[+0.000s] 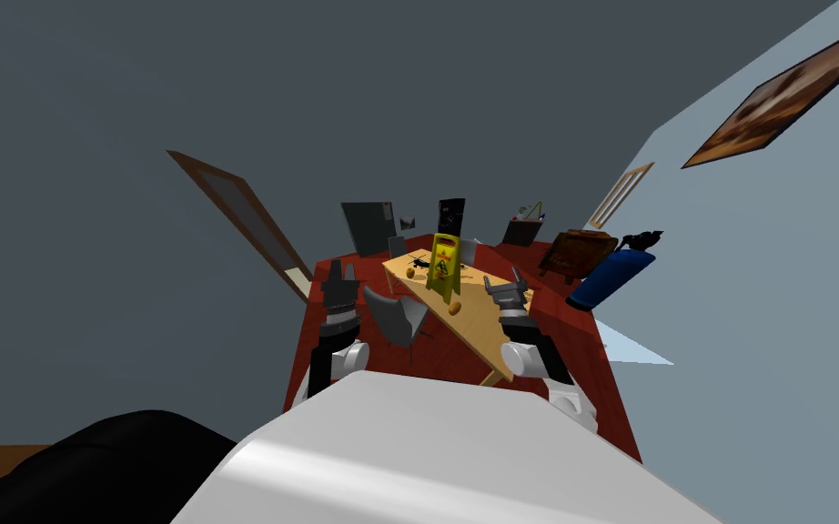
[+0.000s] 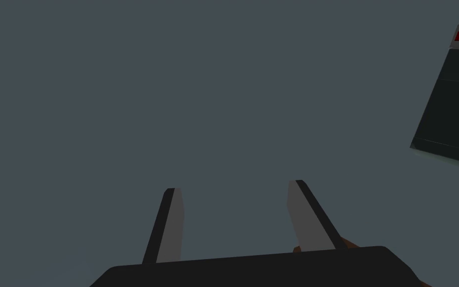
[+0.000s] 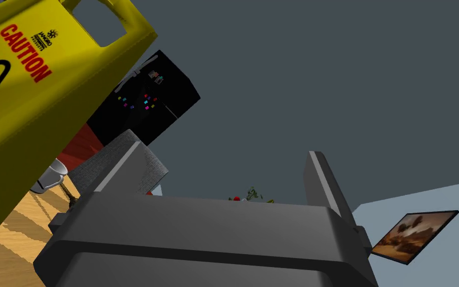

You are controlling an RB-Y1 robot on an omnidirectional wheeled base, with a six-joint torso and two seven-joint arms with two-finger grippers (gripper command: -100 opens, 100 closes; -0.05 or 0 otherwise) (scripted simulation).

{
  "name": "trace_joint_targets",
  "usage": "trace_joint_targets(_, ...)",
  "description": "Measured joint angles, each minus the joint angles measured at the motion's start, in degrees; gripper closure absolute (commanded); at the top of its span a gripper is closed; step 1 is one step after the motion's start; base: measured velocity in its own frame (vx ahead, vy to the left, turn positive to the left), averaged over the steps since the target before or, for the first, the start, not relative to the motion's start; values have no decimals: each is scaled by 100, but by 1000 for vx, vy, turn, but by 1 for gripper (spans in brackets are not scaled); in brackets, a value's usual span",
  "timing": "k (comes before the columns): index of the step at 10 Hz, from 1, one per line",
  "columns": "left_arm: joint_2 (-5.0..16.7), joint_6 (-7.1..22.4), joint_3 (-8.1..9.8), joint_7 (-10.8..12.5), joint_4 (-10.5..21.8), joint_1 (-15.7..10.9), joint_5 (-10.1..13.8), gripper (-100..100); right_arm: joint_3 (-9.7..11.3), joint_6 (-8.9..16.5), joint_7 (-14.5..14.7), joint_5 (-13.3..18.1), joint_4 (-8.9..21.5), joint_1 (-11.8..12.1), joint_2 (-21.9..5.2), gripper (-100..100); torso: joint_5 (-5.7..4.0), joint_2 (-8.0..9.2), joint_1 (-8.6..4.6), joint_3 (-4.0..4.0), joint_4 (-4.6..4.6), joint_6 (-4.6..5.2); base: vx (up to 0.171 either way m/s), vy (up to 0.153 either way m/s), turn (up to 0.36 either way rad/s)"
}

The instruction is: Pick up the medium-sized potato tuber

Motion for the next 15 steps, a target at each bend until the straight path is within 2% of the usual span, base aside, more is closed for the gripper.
trace_joint_targets(3, 0, 0, 0, 0, 0, 0, 0, 0, -34, 150, -416, -270, 332, -165, -139, -100, 0, -2, -2, -1, 0, -1, 6, 19, -39)
trace_joint_targets(7, 0, 0, 0, 0, 0, 0, 0, 0, -76, 487, -969, -655, 747, -407, -231, -100, 0, -4, -1, -2, -1, -1, 9, 19, -36)
trace_joint_targets(8, 0, 0, 0, 0, 0, 0, 0, 0, -94, 576, -1126, -784, 934, -523, -266, -100, 0, -6, -1, -4, -1, -1, 12, 21, -19)
trace_joint_targets(11, 0, 0, 0, 0, 0, 0, 0, 0, -127, 860, -1496, -1042, 1189, -636, -286, -100, 0, -4, -2, -3, -1, -1, 14, 18, -34)
trace_joint_targets(15, 0, 0, 0, 0, 0, 0, 0, 0, -181, 1166, -2066, -1458, 1797, -936, -396, -100, 0, -6, -4, -4, -1, -1, 16, 15, -23)
